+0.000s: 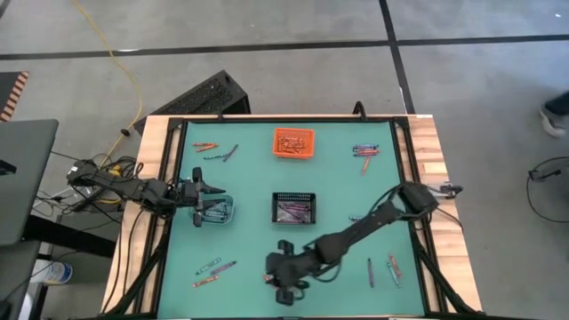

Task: Sort crayons
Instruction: Put the orange crayon into the orange bin

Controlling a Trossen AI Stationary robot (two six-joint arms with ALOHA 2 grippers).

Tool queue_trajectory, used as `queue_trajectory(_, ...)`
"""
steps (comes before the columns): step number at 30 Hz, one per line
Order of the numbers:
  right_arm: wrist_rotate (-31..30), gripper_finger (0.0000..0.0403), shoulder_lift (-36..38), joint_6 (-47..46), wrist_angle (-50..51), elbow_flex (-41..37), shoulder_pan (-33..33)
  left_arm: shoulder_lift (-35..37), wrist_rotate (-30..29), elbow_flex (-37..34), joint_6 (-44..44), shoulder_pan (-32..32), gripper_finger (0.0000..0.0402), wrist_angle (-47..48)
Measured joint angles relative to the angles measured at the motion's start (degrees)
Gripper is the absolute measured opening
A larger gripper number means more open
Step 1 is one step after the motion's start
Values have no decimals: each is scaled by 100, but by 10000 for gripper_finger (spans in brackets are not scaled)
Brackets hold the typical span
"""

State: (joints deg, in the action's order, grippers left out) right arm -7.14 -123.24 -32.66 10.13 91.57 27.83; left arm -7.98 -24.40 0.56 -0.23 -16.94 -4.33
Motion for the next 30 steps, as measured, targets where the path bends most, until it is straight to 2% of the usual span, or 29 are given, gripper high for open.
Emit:
queue_trajectory(3,-4,120,-401,162,859,713,-32,2,-2,0,0,0,111,-1)
queue_trajectory(8,133,120,-633,449,1239,1249,-81,1,1,0,0,0,111,-1)
queue_trajectory(18,88,120,-507,572,1212,1252,-125,-5,0,0,1,1,111,-1)
queue_trajectory(21,31,120,-507,312,940,1252,-115,-23,0,1,0,0,111,-1)
queue_trajectory(26,-451,120,-505,-46,714,1252,31,-27,0,0,0,-1,111,1)
queue_trajectory(30,-480,120,-503,-228,559,1252,212,-27,0,2,0,0,111,2)
